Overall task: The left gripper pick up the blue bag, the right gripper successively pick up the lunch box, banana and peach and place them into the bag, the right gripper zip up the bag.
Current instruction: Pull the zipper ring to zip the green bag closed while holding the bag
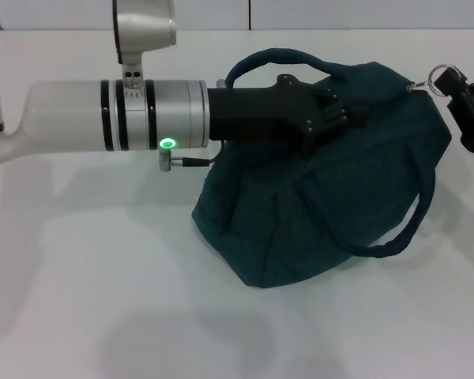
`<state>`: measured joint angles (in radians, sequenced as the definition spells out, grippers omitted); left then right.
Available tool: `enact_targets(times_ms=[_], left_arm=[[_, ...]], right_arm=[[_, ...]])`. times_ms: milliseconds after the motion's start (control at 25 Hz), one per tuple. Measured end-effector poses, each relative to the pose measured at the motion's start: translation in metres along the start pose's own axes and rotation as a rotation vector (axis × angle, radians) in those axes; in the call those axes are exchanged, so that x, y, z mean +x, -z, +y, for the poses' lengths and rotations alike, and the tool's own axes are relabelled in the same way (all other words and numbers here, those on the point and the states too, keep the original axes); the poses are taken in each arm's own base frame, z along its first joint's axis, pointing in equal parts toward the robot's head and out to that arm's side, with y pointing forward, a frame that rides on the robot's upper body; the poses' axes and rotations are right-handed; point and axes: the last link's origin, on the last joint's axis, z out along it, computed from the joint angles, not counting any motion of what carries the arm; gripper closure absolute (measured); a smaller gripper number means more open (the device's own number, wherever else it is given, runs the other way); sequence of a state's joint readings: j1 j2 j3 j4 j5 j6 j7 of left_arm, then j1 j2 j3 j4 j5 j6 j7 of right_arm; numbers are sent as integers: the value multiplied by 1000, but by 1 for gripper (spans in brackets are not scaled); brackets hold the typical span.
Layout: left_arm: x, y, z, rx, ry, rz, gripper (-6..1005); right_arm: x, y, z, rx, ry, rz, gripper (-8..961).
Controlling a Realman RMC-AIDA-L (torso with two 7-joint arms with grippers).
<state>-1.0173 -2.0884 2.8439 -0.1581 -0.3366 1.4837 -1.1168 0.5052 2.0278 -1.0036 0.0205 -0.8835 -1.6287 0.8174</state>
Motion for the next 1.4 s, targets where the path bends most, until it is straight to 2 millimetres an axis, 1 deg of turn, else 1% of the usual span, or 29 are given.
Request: enact_targets(times_ms=[40,280,480,760,1000,1160,1360,1400], left_arm=[[0,0,1,-1,-7,9,877],[-4,8,7,-20,-43,43,921],[-7,14,8,-16,-64,57,938],[-9,19,6,14,-53,77,940],[-10,24,5,36,-64,95,941],[-10,24,5,36,-71,96,942],[-10,25,5,37,-83,99,943],[-10,25,5,37,-83,99,944]], right_arm=[[0,1,0,3,0,0,933],[0,9,-3,20,2,2,929],[-1,17,-6,52,-9,-3,920],[-1,24,-11,83,-9,-3,920],[-2,22,-8,28,16,35,919],[-6,29,-8,33,19,15,919],[-15,44,-9,52,37,-38,794],[-15,46,-10,55,45,-33,754]])
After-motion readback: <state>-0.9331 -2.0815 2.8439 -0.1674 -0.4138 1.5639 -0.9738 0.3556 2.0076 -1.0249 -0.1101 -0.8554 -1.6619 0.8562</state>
